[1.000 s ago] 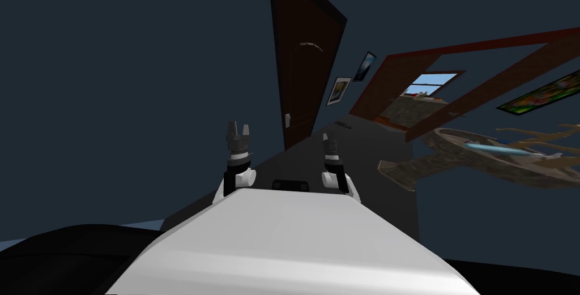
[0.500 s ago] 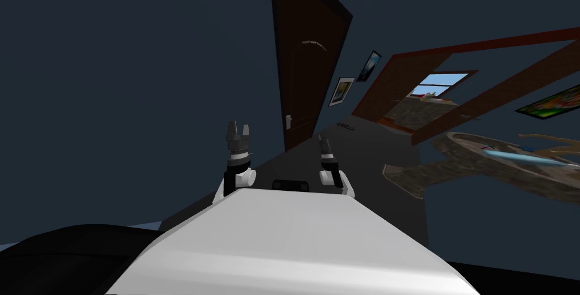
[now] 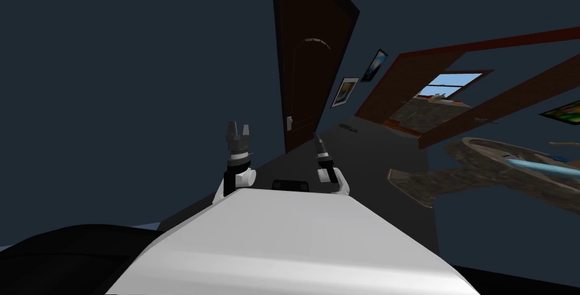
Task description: Pull the door open
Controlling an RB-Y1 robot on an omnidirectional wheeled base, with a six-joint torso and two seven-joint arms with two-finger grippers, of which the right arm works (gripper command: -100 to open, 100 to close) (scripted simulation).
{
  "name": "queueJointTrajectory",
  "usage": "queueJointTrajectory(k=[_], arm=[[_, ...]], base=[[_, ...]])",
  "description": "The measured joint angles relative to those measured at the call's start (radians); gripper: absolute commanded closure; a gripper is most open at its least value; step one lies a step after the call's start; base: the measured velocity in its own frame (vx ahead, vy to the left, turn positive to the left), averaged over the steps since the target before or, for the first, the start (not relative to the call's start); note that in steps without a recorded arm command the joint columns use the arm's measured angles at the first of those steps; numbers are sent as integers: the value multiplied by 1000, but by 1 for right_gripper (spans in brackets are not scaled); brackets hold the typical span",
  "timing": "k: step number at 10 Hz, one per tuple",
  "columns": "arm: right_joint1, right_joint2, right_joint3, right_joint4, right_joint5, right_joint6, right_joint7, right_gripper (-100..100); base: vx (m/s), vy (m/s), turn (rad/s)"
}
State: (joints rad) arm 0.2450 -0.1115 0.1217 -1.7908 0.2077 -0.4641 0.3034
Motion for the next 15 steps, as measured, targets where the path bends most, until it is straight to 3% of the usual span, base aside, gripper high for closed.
queueJointTrajectory(k=[10, 15], arm=[[-145, -19, 38, 237, 154, 12, 194, -100], [-225, -28, 47, 376, 222, 0, 285, -100]], base=[[99, -12, 44], [94, -15, 39]])
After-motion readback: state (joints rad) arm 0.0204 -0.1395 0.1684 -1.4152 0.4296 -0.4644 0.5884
